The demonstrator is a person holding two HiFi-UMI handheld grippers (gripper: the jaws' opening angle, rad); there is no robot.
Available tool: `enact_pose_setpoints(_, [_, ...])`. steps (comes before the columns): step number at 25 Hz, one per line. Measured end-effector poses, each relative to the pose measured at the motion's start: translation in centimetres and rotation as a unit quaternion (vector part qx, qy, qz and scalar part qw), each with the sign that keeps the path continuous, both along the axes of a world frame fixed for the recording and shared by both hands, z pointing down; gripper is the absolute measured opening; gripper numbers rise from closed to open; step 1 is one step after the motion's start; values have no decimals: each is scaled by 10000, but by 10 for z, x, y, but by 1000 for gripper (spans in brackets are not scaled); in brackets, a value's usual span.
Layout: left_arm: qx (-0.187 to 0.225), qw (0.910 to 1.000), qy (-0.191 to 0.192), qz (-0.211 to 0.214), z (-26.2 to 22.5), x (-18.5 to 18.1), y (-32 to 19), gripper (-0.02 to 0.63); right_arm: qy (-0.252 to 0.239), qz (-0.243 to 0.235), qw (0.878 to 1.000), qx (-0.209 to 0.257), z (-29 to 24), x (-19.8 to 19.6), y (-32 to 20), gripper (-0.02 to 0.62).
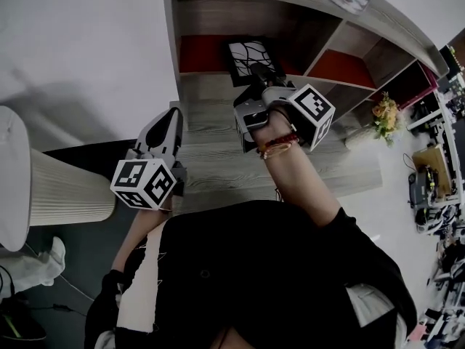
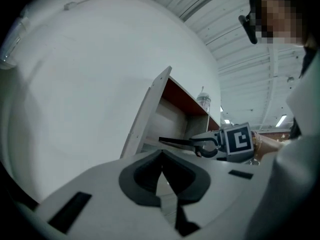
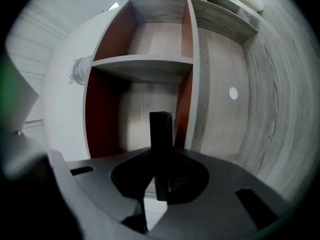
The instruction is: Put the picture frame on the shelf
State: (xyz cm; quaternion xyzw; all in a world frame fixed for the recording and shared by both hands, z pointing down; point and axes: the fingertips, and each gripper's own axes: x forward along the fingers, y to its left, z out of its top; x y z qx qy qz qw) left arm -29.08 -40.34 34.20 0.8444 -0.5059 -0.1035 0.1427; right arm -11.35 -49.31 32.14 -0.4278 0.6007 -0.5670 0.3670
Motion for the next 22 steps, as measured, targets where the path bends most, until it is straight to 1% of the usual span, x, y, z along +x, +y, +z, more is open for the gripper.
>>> enact_pose_setpoints(4, [-17,10000,-28,-82,-2,0,-5,11,-385,-33,9991,-161,3,-5,-9,45])
enact_pose_setpoints(8, [-54,9999,-52,-139,-1,1,-5,12,-573,-55,9980,-278,3,-9,-15,46])
enact_pose_setpoints(16, [-99,9996,-90,-254,2,-3,-5,12,-498,-27,9982,-336,1,-16,-24,43])
enact_pose_setpoints(22, [-99,9995,-107,-292,2,-5,-5,11,-472,145,9983,-315,3,-14,-28,43])
